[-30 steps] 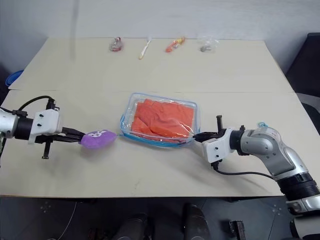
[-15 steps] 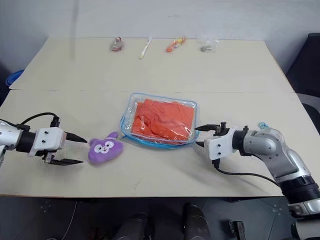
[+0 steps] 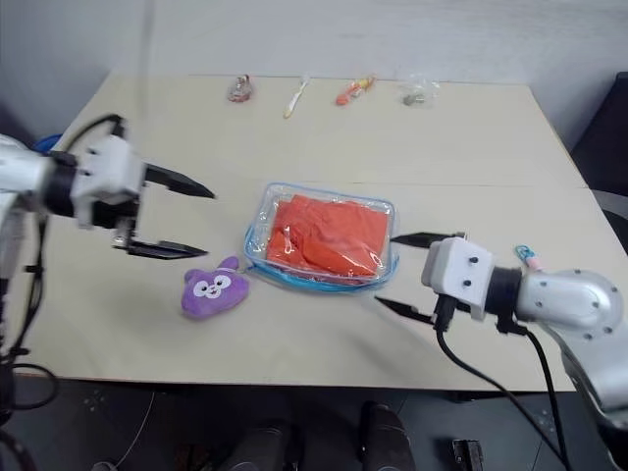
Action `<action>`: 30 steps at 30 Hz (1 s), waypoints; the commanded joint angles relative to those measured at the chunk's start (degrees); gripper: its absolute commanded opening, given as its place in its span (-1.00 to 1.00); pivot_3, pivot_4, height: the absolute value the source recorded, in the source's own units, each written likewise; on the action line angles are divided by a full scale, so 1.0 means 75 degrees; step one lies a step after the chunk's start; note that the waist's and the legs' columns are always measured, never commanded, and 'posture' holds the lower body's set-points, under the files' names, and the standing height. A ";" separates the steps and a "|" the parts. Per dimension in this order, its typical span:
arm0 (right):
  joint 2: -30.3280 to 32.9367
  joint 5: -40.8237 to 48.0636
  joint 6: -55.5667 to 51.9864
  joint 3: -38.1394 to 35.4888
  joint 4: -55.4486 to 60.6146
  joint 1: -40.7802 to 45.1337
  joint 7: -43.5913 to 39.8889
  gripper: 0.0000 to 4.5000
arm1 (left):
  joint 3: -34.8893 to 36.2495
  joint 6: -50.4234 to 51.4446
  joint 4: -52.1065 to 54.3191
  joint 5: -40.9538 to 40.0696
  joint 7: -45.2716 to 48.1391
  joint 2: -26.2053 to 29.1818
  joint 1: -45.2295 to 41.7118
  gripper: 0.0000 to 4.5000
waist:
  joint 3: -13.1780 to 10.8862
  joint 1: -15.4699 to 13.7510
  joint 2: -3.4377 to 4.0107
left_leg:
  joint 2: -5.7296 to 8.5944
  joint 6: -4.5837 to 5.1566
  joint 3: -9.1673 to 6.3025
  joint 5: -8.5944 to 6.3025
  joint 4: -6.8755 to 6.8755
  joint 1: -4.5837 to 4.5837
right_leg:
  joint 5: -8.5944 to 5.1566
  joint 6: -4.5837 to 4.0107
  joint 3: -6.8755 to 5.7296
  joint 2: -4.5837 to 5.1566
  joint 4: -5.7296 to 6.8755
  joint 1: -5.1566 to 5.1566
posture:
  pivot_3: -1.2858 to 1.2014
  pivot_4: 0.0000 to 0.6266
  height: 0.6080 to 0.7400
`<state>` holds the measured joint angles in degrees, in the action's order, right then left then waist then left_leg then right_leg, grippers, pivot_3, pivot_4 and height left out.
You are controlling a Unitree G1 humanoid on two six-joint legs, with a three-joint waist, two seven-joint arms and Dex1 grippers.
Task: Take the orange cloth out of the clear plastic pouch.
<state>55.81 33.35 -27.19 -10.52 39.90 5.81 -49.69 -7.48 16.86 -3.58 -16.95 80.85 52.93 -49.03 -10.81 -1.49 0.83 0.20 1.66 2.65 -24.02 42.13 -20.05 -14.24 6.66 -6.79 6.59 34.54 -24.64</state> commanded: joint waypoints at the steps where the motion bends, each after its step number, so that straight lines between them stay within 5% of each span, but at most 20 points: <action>1: -0.0121 0.1473 -0.1310 -0.0488 0.0990 0.0144 0.0991 0.99 | -0.0750 -0.0533 -0.0161 0.0698 -0.0042 -0.0585 -0.0381 1.00 | -0.0002 0.0000 -0.0003 | 0.0001 0.0000 0.0000 0.0000 0.0004 -0.0004 | 0.0000 0.0000 0.0001 0.0001 0.0000 -0.0002 | 0.03 -0.52 1.00; 9: -0.0167 0.2390 -0.2245 -0.0761 0.1486 0.0279 0.2200 0.99 | -0.1763 -0.3036 -0.1973 0.2677 -0.0913 -0.1568 -0.0815 1.00 | -0.0004 -0.0020 -0.0008 | 0.0004 0.0001 0.0008 0.0000 0.0000 -0.0013 | 0.0000 0.0000 0.0008 -0.0002 -0.0001 -0.0020 | 0.03 -0.52 1.00; 19: -0.0216 0.2404 -0.2351 -0.0787 0.1627 0.0078 0.2807 0.99 | -0.1690 -0.4397 -0.3111 0.3194 -0.1246 -0.1912 -0.1026 1.00 | -0.0004 -0.0003 -0.0011 | 0.0008 0.0009 0.0003 -0.0005 0.0000 -0.0017 | 0.0001 0.0001 0.0001 0.0004 -0.0006 -0.0018 | 0.03 -0.52 1.00; 22: -0.0192 0.2391 -0.2329 -0.0761 0.1664 0.0018 0.2858 1.00 | -0.1570 -0.4372 -0.3180 0.3091 -0.1261 -0.1972 -0.0995 0.73 | -0.0004 -0.0007 -0.0011 | 0.0007 0.0009 0.0002 -0.0005 0.0001 -0.0017 | 0.0000 0.0001 0.0000 0.0003 -0.0006 -0.0019 | 0.03 -0.52 1.00; 30: -0.0133 0.2342 -0.2306 -0.0792 0.1617 -0.0035 0.2821 1.00 | -0.1415 -0.4225 -0.3077 0.2863 -0.1154 -0.2048 -0.0886 -0.38 | -0.0004 -0.0012 -0.0012 | 0.0008 0.0010 -0.0001 -0.0005 0.0002 -0.0018 | 0.0001 0.0001 -0.0002 0.0005 -0.0006 -0.0017 | 0.03 -0.52 1.00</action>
<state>54.63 50.74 -45.10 -14.38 50.36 5.76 -28.57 -20.17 -15.28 -27.80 6.26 72.18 37.77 -55.66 -10.84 -1.58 0.74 0.26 1.74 2.64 -24.05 42.15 -20.18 -14.24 6.66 -6.80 6.63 34.50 -24.77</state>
